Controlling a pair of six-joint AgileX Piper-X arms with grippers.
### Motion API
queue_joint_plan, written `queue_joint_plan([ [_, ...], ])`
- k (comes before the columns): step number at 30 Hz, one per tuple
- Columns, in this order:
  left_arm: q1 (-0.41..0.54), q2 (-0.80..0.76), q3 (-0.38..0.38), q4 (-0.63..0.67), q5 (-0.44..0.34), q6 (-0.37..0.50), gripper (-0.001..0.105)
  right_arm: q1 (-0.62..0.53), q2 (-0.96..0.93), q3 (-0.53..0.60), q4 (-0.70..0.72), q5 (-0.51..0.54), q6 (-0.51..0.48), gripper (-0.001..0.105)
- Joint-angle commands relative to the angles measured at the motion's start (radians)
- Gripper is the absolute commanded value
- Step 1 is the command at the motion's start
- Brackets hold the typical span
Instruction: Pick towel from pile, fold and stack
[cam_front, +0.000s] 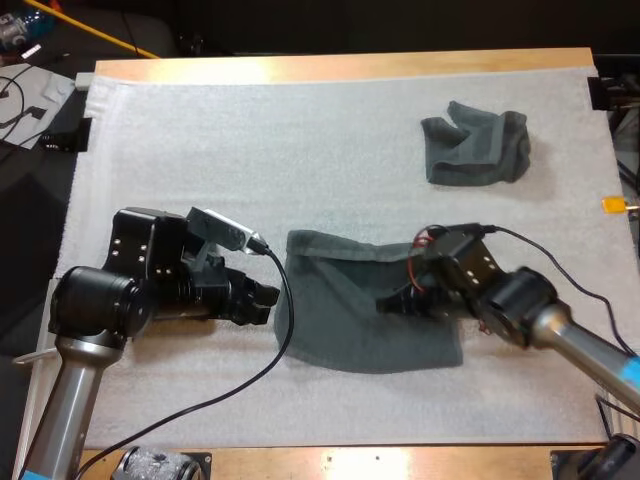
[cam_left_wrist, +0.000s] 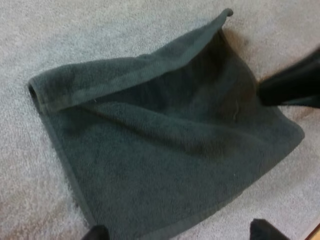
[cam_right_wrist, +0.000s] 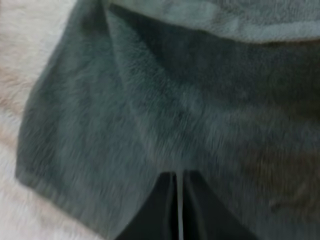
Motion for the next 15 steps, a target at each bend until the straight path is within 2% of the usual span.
queue_joint_plan([
  [1,-0.002,0.002,0.005,0.008,0.001,0.0,0.056,-0.016,0.093,-0.063,-0.001,-0.021,-0.007,0.0],
  [10,-0.003,0.002,0.005,0.018,0.002,0.0,0.056,-0.047,0.297,-0.2,0.038,-0.049,-0.011,0.0],
  [15,-0.002,0.003,0.006,0.021,0.003,0.001,0.056,-0.04,0.368,-0.244,0.004,-0.038,-0.008,0.0],
])
